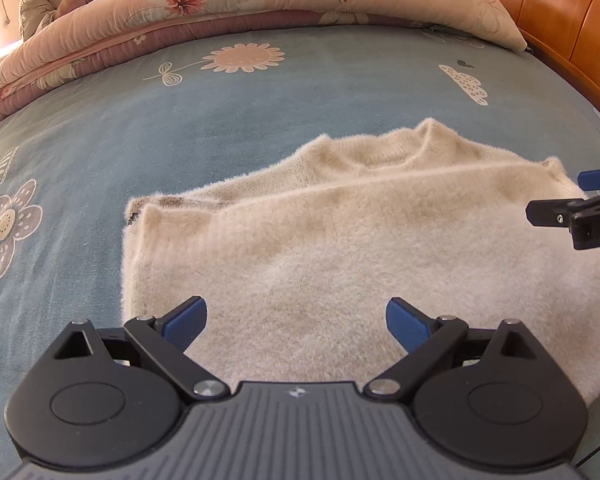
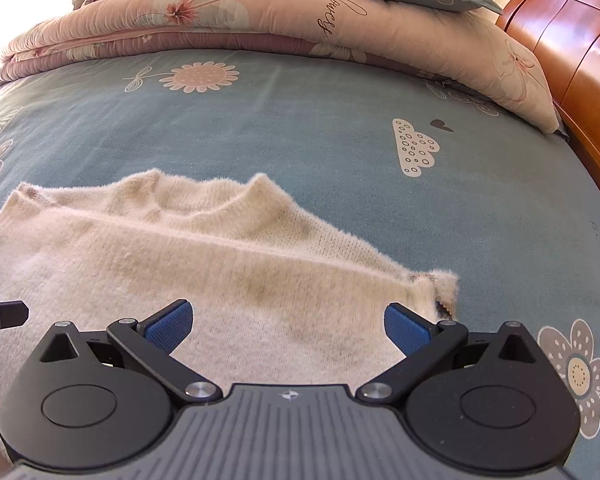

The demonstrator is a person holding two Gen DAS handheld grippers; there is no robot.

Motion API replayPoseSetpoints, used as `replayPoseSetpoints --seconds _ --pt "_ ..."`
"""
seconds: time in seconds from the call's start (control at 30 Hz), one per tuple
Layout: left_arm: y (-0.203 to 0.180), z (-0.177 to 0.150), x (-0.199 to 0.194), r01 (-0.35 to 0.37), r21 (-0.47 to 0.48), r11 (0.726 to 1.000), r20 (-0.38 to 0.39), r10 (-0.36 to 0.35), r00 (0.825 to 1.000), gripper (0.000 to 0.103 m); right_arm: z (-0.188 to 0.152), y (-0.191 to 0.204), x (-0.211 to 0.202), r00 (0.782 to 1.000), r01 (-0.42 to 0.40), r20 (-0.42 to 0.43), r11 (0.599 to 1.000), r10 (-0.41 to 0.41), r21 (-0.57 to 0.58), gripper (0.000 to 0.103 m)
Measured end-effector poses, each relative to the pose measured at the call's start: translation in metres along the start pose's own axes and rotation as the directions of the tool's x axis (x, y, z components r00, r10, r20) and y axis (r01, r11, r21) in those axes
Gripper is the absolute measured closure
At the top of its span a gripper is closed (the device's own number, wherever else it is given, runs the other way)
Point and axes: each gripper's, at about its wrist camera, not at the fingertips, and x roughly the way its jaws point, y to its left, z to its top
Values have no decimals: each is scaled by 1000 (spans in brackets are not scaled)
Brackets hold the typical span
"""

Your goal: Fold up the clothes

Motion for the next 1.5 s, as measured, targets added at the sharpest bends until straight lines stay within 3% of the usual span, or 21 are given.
replayPoseSetpoints --seconds 0.17,0.37,0.53,0.73,0.9,1.0,1.1,1.23,1.37,1.5 --pt "-15 -20 -9 3 28 1000 -19 -2 1000 7 -28 1 -17 1000 -14 -13 1000 14 18 0" --pt "-31 -45 -3 9 66 998 -152 1 988 5 -52 0 -35 995 -74 -62 992 80 97 0" --pt "-28 -52 -11 35 11 999 -182 -32 983 5 -60 -3 -47 992 -88 -74 988 98 125 0" --pt "-28 -55 -14 39 24 999 -199 -33 979 5 -66 -4 -49 988 -109 -84 977 126 182 0" --pt "-17 -67 -14 64 -23 998 -243 -68 968 4 -69 2 -49 986 -119 -100 980 137 161 0" --pt "-11 -76 -19 46 13 999 -263 -41 964 4 -68 3 -49 985 -124 -103 980 141 158 0" --pt "-9 -80 -29 29 80 996 -225 -10 974 4 -67 5 -49 985 -122 -106 981 139 149 0" --pt "-12 -78 -33 47 133 990 -193 -21 981 4 -69 8 -49 979 -161 -106 978 175 130 0" --pt "-4 -83 -21 49 108 993 -242 -22 970 4 -75 17 -48 972 -190 -122 976 202 102 0" --pt "4 -82 -26 40 66 997 -235 -24 972 4 -80 24 -52 964 -220 -138 973 229 74 0"
